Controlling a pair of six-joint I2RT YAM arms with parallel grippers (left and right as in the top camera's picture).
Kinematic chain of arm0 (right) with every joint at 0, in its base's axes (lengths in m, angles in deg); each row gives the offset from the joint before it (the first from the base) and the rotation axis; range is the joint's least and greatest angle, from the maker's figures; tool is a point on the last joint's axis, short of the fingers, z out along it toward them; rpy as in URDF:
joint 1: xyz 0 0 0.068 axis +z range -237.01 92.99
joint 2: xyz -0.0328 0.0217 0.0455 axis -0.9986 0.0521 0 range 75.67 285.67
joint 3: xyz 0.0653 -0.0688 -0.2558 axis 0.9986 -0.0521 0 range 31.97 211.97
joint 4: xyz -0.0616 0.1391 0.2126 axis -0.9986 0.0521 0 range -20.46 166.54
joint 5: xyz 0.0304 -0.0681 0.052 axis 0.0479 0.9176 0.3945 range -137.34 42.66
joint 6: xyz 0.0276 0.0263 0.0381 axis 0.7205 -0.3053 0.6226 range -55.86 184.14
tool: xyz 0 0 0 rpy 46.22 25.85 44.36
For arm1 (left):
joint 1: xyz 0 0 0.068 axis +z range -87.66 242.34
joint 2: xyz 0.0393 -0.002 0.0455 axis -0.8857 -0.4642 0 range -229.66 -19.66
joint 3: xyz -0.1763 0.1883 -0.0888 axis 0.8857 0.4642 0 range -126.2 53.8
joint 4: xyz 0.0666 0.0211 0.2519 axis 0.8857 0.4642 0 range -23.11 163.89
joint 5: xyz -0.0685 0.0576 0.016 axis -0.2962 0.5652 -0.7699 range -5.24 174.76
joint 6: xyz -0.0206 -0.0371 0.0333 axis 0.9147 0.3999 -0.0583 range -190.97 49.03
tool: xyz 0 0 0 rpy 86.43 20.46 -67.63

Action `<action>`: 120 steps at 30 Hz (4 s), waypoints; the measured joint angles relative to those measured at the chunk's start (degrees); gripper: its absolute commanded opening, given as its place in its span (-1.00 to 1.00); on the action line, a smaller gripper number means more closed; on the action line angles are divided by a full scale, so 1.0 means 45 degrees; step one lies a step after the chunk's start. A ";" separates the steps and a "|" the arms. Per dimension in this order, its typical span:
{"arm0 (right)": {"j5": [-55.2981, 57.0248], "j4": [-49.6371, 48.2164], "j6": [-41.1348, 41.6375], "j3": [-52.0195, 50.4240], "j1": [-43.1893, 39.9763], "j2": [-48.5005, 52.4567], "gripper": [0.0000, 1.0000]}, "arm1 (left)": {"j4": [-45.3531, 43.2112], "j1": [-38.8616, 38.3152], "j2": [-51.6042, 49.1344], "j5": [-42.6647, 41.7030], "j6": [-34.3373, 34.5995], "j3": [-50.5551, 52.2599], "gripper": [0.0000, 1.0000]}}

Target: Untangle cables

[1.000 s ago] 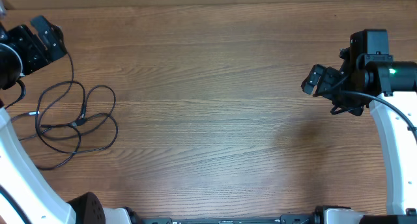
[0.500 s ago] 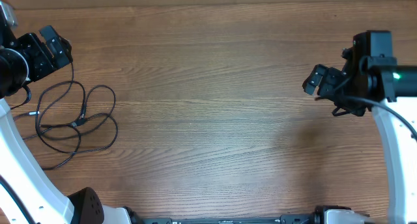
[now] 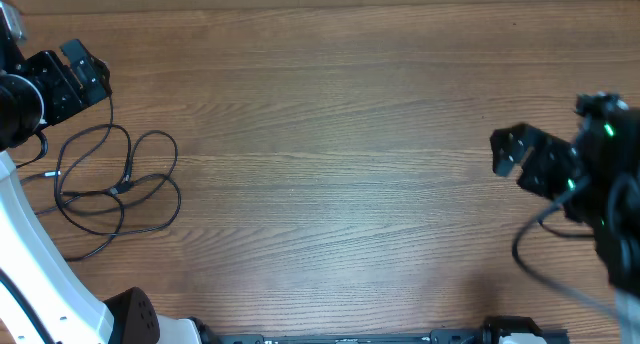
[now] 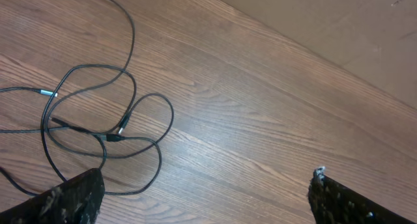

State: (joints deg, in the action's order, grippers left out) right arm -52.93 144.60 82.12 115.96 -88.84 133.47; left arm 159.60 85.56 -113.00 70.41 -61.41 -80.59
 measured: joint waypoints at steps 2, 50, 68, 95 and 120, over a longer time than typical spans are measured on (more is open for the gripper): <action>0.0024 0.0248 -0.0010 0.0000 0.0073 -0.0845 1.00 | 0.0015 0.0000 0.0000 0.0000 0.0000 0.0000 0.99; 0.2293 -2.0827 -0.0039 -1.7864 0.1107 -1.2682 1.00 | 0.0029 0.0000 0.0000 -0.0005 0.0000 0.0000 0.99; 0.2618 -1.5718 0.0000 -1.8428 0.1107 -1.2706 1.00 | 0.0029 0.0000 0.0000 -0.0005 0.0000 0.0000 0.99; 0.2565 -1.5708 -0.0010 -1.8428 0.1107 -1.2706 1.00 | 0.0029 0.0000 0.0000 -0.0005 0.0000 0.0000 0.99; 0.2560 -1.5703 0.0000 -1.8428 0.1107 -1.2706 1.00 | -0.8354 -0.5702 0.6280 0.2871 -0.0063 0.8553 0.99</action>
State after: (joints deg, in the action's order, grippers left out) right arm -41.41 73.94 82.12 33.03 -83.85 76.30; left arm 122.01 59.90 -84.74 83.32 -61.69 -42.10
